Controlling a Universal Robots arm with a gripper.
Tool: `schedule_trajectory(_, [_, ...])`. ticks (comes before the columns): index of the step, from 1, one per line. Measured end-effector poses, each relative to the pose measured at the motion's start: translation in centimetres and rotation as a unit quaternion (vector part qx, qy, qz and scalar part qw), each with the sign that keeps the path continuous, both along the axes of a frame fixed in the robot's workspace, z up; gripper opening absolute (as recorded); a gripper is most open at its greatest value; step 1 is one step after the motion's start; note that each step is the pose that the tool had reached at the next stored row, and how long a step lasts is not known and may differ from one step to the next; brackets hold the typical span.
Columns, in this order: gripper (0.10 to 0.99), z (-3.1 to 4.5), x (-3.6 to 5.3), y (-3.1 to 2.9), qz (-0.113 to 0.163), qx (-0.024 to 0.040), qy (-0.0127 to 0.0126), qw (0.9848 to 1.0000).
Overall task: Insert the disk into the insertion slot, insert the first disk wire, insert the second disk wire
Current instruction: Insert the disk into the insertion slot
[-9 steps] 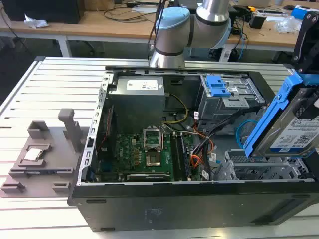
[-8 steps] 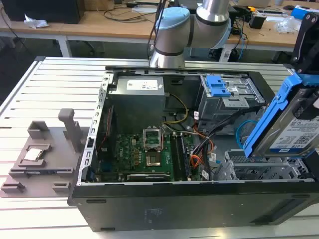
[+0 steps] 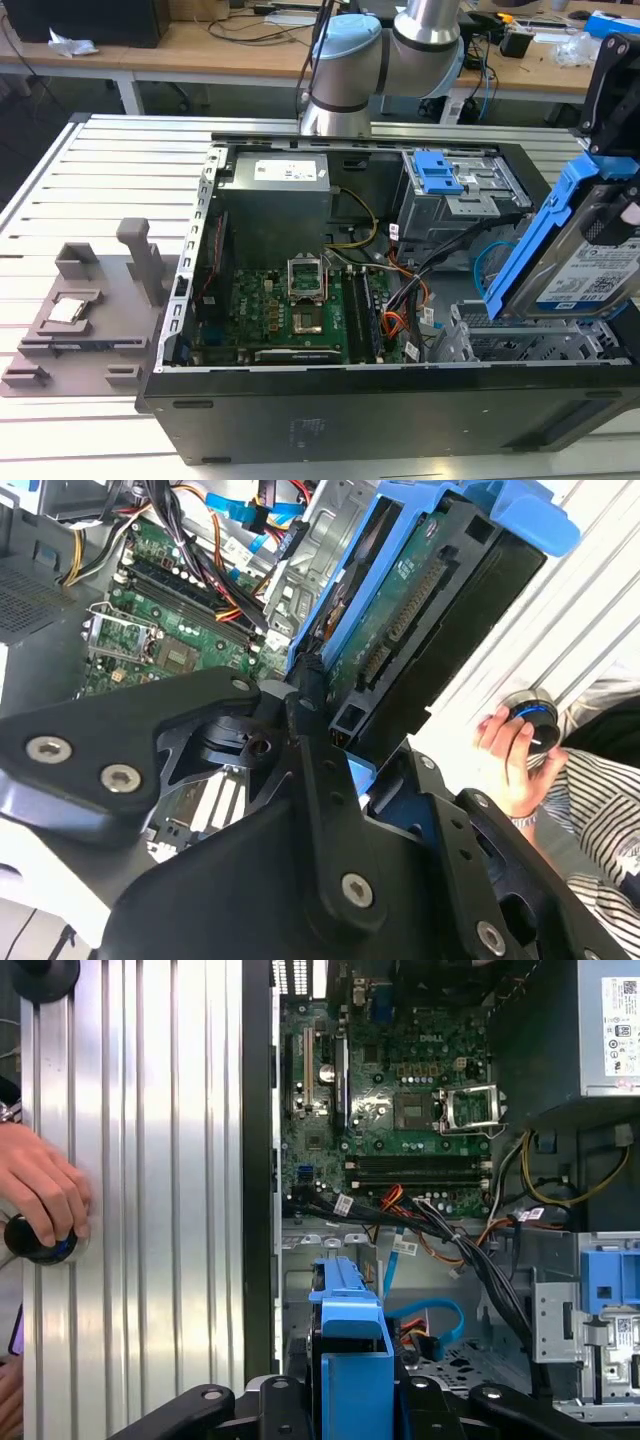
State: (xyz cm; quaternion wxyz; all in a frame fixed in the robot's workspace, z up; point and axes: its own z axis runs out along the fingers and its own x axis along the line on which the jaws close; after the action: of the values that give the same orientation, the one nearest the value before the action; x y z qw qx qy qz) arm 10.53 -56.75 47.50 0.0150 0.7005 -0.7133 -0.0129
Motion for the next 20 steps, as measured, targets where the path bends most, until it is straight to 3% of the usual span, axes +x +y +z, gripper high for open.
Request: schedule_trajectory(20, [0.365, -1.18, -0.17, 0.0, 0.0, 0.0, 0.0, 1.0])
